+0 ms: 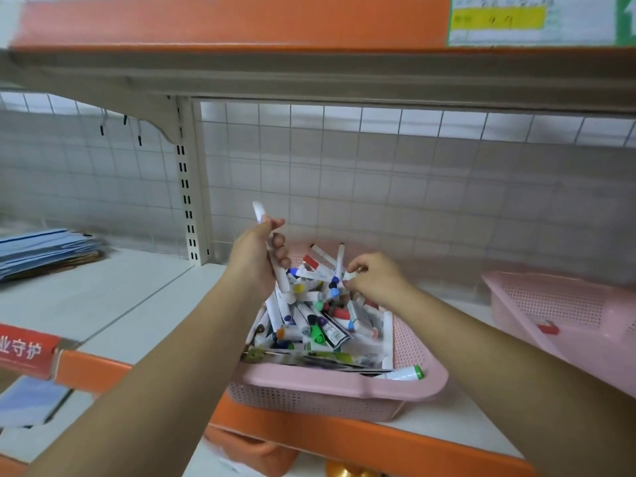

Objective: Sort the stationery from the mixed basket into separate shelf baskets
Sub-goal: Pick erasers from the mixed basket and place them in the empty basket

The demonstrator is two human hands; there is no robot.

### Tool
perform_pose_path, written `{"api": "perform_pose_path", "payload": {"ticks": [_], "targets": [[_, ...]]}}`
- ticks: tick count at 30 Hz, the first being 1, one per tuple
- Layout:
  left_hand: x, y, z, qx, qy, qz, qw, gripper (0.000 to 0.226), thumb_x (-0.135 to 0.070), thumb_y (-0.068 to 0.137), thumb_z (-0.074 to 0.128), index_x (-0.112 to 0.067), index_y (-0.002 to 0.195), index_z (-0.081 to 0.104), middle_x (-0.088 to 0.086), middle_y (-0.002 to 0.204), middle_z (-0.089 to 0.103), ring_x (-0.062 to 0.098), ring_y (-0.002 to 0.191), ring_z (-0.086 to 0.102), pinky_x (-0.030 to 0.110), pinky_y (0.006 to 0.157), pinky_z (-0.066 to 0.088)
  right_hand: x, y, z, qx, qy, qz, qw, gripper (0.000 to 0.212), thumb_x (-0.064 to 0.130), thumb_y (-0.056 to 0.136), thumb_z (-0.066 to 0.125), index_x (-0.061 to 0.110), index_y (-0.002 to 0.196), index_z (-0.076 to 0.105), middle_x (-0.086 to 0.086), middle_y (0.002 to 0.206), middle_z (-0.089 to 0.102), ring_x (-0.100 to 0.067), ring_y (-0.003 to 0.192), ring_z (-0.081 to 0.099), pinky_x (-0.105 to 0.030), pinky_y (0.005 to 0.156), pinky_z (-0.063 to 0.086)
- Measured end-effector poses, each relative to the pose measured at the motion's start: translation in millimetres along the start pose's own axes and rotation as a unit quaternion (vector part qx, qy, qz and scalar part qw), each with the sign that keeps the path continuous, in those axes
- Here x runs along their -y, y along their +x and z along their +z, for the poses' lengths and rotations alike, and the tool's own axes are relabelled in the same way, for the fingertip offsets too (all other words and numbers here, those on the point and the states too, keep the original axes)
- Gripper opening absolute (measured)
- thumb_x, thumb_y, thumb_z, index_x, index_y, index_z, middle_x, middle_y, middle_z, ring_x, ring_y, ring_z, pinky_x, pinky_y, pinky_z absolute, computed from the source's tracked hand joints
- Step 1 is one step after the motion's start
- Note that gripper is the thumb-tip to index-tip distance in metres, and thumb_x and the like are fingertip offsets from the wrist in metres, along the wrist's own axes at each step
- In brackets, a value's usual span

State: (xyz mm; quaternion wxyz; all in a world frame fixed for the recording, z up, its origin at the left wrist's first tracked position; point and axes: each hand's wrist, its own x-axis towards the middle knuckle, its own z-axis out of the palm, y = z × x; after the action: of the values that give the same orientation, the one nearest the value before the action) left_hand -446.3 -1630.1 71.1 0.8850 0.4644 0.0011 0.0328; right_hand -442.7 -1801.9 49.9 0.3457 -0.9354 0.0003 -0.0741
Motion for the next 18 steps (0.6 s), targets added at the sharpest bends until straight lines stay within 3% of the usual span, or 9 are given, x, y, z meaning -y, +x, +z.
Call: {"api": "perform_pose_path", "payload": {"ticks": [3, 7, 10, 12, 14, 18], "targets": [[0.3, 0.2, -2.1, -0.008, 0.037, 0.006, 0.999, 0.022, -0.027, 0.097, 0.046, -0.012, 0.085, 0.056, -0.005, 0.046, 0.032, 0.007, 0.035, 0.028, 0.015, 0.036, 0.027, -2.3, 9.6, 7.8, 0.041, -0.089, -0.041, 0.994, 0.031, 0.018, 0.085, 0.063, 0.016, 0.116, 0.063, -0.007, 0.12, 0.06, -0.017, 0.087, 0.052, -0.02, 0.057, 0.035], [-0.7, 4.2, -5.6, 0.013, 0.05, -0.01, 0.999, 0.017, -0.022, 0.096, 0.049, -0.011, 0.084, 0.056, -0.008, 0.038, 0.025, 0.006, 0.031, 0.024, 0.013, 0.033, 0.025, -5.6, 13.1, 13.1, 0.011, -0.047, -0.051, 0.998, 0.016, 0.012, 0.09, 0.057, 0.01, 0.098, 0.07, -0.004, 0.101, 0.067, -0.013, 0.078, 0.052, -0.02, 0.06, 0.038], [1.4, 6.1, -6.1, 0.028, 0.05, -0.023, 0.998, 0.021, -0.023, 0.097, 0.045, -0.01, 0.083, 0.054, -0.007, 0.036, 0.028, 0.006, 0.03, 0.028, 0.012, 0.034, 0.028, -5.4, 12.8, 5.7, -0.106, 0.063, -0.038, 0.992, 0.019, 0.009, 0.089, 0.051, 0.017, 0.081, 0.066, 0.006, 0.074, 0.062, -0.012, 0.069, 0.053, -0.021, 0.058, 0.038], [2.4, 6.6, -5.4, 0.03, 0.041, -0.033, 0.998, 0.022, -0.023, 0.098, 0.043, -0.01, 0.083, 0.054, -0.006, 0.038, 0.034, 0.007, 0.032, 0.035, 0.012, 0.036, 0.033, -4.6, 10.5, -0.1, -0.179, 0.162, -0.029, 0.97, 0.019, 0.008, 0.089, 0.05, 0.018, 0.077, 0.06, 0.005, 0.064, 0.054, -0.015, 0.061, 0.049, -0.023, 0.051, 0.035], [3.2, 7.0, -4.6, 0.021, 0.028, -0.037, 0.999, 0.025, -0.022, 0.098, 0.043, -0.008, 0.082, 0.055, -0.003, 0.042, 0.043, 0.009, 0.036, 0.045, 0.015, 0.039, 0.042, -4.4, 7.5, -5.7, -0.231, 0.263, -0.024, 0.936, 0.022, 0.004, 0.087, 0.051, 0.016, 0.07, 0.057, 0.001, 0.063, 0.054, -0.019, 0.063, 0.051, -0.026, 0.054, 0.037], [3.8, 4.9, -1.8, 0.009, -0.002, -0.034, 0.999, 0.031, -0.016, 0.099, 0.042, -0.004, 0.072, 0.052, 0.006, 0.054, 0.052, 0.017, 0.056, 0.056, 0.023, 0.052, 0.055, 2.9, -5.9, -11.8, -0.185, 0.436, -0.011, 0.88, 0.026, -0.002, 0.088, 0.051, 0.014, 0.07, 0.058, -0.006, 0.062, 0.056, -0.014, 0.054, 0.048, -0.022, 0.051, 0.042]]}}
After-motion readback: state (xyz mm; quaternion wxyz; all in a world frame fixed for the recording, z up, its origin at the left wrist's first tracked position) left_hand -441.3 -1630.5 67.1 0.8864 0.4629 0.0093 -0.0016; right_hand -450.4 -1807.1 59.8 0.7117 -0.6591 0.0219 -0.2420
